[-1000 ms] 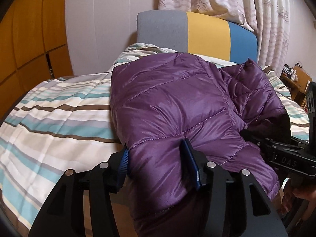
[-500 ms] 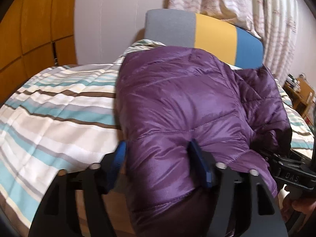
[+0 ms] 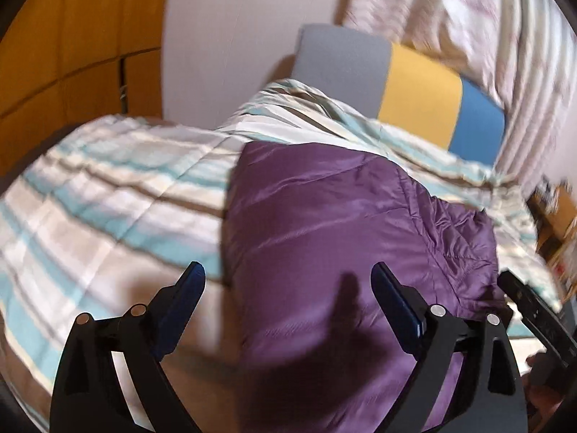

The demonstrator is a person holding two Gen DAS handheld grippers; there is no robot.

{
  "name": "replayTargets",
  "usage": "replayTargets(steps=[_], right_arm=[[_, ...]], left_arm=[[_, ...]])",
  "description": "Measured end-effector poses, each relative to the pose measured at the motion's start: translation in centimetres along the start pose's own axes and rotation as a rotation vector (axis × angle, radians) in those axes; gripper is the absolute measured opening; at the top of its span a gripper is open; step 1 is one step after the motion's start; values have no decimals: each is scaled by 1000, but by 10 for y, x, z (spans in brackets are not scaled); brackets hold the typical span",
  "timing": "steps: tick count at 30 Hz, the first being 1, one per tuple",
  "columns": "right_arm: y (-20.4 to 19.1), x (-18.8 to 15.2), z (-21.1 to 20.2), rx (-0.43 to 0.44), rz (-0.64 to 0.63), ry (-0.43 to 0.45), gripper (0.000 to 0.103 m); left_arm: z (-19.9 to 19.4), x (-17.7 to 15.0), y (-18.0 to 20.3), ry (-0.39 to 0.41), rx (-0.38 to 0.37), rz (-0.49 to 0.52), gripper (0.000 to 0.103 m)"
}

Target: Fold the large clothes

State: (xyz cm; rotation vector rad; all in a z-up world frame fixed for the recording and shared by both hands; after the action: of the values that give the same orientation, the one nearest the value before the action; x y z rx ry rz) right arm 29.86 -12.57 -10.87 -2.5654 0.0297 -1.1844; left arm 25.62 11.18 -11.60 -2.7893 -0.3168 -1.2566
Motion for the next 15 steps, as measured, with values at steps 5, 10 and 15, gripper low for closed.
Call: replayTargets(steps=[5,10,15], right_arm=[[4,-10,33,-85,-60,-75,97],[22,-47,67,-76,-34,-122,100],[21,-54,80,-85,-82,-123,100]], left_arm=[[46,2,15,-75,67,103,93],[66,-18,10,-60,43,76,98],[75,-22,8,-47,46,79,99]])
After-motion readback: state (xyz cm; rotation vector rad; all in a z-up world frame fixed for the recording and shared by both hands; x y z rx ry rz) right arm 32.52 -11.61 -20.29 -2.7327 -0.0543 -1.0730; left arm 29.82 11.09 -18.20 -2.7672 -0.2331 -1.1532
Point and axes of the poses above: each gripper's, at about its wrist camera, not at the fingertips, and z roughly the way its jaws point, y to its right, x to its top, the point moved 7 cm from there along z, roughly the way its jaws point, and after that the axes turned 8 degrees about z, right-handed, at the moved point
